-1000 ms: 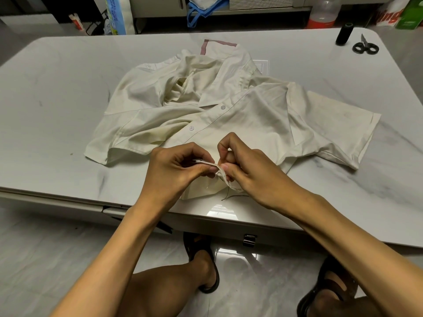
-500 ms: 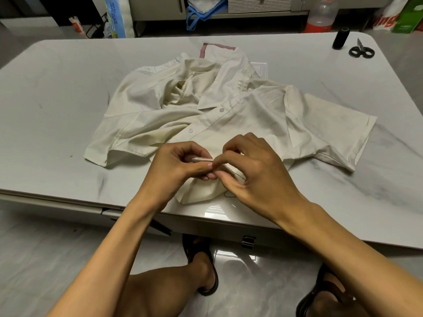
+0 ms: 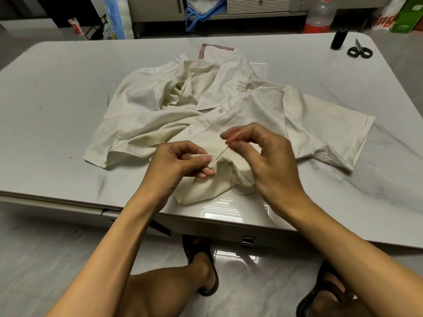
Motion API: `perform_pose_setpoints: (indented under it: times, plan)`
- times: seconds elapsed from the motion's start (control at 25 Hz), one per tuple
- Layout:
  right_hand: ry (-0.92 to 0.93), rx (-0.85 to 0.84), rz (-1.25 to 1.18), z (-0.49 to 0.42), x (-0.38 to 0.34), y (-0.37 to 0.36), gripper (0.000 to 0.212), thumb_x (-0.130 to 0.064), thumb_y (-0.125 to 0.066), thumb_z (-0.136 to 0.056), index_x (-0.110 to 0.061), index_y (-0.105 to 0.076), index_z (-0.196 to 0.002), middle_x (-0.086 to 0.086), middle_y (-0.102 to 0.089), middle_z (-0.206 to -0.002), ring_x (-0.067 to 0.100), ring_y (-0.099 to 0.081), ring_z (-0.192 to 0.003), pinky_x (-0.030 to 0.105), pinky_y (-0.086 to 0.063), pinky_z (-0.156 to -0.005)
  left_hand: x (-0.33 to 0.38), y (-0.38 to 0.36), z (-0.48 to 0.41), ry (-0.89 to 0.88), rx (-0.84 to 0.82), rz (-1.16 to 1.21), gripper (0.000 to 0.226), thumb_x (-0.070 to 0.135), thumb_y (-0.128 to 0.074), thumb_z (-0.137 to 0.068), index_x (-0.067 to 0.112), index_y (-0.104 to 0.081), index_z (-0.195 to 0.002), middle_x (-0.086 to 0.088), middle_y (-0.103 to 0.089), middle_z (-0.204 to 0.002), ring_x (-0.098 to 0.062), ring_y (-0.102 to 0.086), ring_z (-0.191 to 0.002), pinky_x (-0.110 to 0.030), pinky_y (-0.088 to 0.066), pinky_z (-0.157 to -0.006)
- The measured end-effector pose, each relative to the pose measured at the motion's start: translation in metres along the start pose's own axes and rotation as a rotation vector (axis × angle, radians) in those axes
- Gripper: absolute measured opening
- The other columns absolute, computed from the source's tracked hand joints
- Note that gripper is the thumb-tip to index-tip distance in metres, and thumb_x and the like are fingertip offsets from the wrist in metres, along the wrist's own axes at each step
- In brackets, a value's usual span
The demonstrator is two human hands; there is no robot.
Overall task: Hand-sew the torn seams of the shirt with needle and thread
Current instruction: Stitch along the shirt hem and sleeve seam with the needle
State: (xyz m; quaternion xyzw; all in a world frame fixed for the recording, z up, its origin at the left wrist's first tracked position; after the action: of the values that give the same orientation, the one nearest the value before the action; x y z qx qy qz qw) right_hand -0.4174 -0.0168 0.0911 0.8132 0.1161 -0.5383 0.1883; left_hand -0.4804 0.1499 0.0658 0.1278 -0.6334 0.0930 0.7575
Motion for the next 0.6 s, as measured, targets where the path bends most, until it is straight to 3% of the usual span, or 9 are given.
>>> perform_pose_setpoints:
  times: [0.12, 0.36, 0.6]
  plan:
    - [-0.144, 0.119, -0.257, -0.005, -0.002, 0.007, 0.013, -0.002, -0.054, -0.096, -0.011, -0.062, -0.090, 0.004, -0.075, -0.085, 0.016, -0.071, -0.087, 0.031, -0.056, -0.083, -0.003, 0.004, -0.003, 0.025, 0.037, 0.013, 0.003, -0.001, -0.071, -0.084, 0.001, -0.068, -0.085, -0.019, -0.072, -0.069, -0.021, -0.073, -0.065, -0.020, -0.056, -0.060]
    - [-0.236, 0.141, -0.258, -0.006, 0.006, 0.008, 0.017, -0.001, -0.059, -0.093, -0.009, -0.071, -0.103, 0.002, -0.069, -0.072, 0.009, -0.067, -0.074, 0.020, -0.053, -0.075, -0.007, 0.001, -0.004, 0.044, 0.027, 0.018, 0.005, -0.002, -0.070, -0.085, 0.002, -0.067, -0.085, -0.019, -0.072, -0.070, -0.022, -0.073, -0.067, -0.022, -0.058, -0.063]
    - [-0.158, 0.120, -0.304, -0.008, -0.009, 0.008, 0.016, 0.000, -0.059, -0.092, -0.009, -0.071, -0.086, 0.002, -0.072, -0.078, 0.015, -0.071, -0.081, 0.031, -0.056, -0.083, -0.016, 0.008, -0.010, 0.063, 0.068, 0.028, 0.003, -0.002, -0.070, -0.086, 0.001, -0.068, -0.086, -0.019, -0.072, -0.074, -0.021, -0.073, -0.068, -0.022, -0.059, -0.066]
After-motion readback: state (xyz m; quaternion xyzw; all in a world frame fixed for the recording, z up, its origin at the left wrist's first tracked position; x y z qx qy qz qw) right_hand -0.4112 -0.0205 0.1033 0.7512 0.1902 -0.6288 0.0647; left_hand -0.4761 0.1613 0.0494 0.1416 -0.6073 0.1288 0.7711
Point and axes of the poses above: each hand's wrist, its own z-axis away from the middle knuckle, its own y-axis out of the back of the hand, x = y × z, the point moved 4 cm from there along -z, towards the middle knuckle
